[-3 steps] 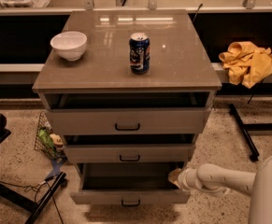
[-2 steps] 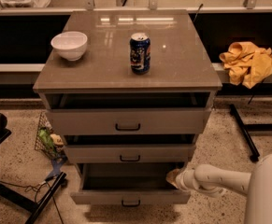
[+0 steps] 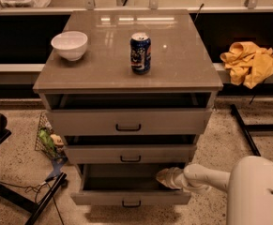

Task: Open bottom drawer

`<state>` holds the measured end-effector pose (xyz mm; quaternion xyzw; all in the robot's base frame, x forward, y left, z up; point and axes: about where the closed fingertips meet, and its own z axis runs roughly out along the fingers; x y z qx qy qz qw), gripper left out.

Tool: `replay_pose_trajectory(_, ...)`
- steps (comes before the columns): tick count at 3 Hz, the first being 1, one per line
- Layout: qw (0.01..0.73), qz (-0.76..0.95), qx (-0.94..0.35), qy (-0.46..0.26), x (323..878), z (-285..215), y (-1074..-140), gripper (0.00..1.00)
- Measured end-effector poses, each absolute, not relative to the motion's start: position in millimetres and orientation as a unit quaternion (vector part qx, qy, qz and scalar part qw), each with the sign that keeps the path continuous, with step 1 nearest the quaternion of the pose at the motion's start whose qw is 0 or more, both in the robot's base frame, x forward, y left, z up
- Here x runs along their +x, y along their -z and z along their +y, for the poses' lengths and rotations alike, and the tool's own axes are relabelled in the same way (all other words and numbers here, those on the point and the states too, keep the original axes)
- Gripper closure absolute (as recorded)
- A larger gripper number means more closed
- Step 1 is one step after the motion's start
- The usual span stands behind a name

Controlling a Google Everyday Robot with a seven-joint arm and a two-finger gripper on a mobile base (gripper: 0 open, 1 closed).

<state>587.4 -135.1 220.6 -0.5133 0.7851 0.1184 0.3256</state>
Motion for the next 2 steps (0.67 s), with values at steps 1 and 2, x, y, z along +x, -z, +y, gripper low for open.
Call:
replay_pose_trajectory(1, 0.321, 0.784, -0.514, -0.134, 597, -115, -192, 1.00)
replay_pose_trajectory(2, 0.311, 0.784, -0.514, -0.154, 597, -98, -164, 1.00)
